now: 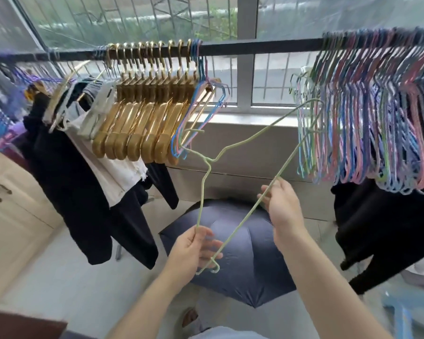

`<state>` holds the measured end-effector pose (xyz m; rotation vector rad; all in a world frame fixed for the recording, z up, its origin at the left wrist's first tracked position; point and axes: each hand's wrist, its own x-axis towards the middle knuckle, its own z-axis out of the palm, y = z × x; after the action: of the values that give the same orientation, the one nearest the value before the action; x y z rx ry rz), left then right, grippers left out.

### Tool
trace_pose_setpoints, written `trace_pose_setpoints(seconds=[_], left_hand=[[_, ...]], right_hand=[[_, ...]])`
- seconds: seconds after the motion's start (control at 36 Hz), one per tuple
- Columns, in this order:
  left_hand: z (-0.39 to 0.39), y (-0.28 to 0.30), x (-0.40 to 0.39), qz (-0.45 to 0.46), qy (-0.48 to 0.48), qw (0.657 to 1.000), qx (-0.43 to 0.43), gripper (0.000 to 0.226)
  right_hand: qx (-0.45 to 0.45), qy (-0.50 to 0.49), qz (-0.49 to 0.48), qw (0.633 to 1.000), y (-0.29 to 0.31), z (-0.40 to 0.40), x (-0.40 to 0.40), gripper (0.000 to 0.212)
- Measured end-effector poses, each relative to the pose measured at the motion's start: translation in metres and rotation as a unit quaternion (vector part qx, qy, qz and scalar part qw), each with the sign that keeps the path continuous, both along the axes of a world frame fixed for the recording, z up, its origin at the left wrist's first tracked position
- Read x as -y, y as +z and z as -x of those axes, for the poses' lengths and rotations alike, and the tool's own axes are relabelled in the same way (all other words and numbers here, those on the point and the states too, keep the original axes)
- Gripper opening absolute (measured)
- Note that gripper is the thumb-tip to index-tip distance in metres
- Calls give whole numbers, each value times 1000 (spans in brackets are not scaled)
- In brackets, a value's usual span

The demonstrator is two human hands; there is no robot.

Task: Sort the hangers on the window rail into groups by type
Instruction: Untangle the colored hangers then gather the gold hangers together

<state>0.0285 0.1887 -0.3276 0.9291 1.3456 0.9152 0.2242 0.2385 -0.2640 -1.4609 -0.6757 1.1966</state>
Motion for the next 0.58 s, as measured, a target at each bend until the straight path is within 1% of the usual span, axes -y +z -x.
trace_pose_setpoints(seconds=[0.06,0.11,0.17,0.22,0.28,0.36,0.44,0.5,0.58], left_hand=[[-5,1,0,-1,2,1000,20,35],[-9,3,0,-5,-4,1000,25,36],[-13,4,0,-13,-11,1000,24,36],[-18,5,1,-22,-22,999,25,36],[-24,7,4,-35,-55,998,20,38],[-33,12,7,-40,-112,993,7,41],[-36,19,10,-41,-167,985,1,34],[-35,28,11,-48,-182,981,34,34],[-35,54,7,-62,-149,979,126,42]], right_hand=[[13,-8,7,1000,-6,-1,0,37],[-11,-12,-8,1000,-6,-1,3,31],[-27,-22,-46,998,-2,2,9,28],[-23,-47,-90,995,4,5,17,24],[-15,-69,-133,989,10,9,23,22],[3,-81,-184,980,15,12,29,24],[19,-76,-213,974,19,10,31,27],[23,-62,-214,975,24,7,28,27],[44,5,-177,983,34,3,16,27]])
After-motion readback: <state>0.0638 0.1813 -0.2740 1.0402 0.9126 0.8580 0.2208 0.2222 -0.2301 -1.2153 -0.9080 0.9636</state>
